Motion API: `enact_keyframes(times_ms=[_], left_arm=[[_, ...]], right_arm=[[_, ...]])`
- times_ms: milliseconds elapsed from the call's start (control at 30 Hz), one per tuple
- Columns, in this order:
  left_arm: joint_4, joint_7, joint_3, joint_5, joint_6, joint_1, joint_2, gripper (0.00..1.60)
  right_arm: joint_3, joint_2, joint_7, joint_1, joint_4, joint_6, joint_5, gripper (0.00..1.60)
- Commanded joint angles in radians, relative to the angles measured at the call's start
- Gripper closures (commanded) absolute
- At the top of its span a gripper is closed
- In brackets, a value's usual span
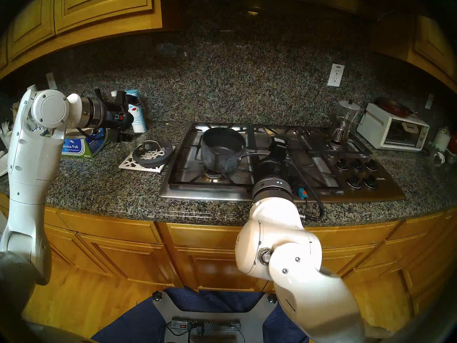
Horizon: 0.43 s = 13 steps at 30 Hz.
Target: Pick up the pot, put it on the stove, take off the pot lid
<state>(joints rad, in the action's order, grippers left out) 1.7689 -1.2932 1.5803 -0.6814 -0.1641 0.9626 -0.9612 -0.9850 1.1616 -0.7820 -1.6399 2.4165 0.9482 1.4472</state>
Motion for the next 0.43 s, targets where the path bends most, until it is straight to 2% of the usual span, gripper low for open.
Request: enact_keyframes(times_ms=[0,400], left_arm=[[0.011,0.01,0.012,0.001,-0.004,-0.043,0.004,0.0],[0.011,0.01,0.012,0.002,-0.004,-0.044,0.005,0.0]], right_arm=[[-0.004,0.0,0.014,0.017,0.027,-0.001,-0.017,0.0],[-0.003,0.0,0.014,0.017,0.027,-0.001,-0.018,0.0]])
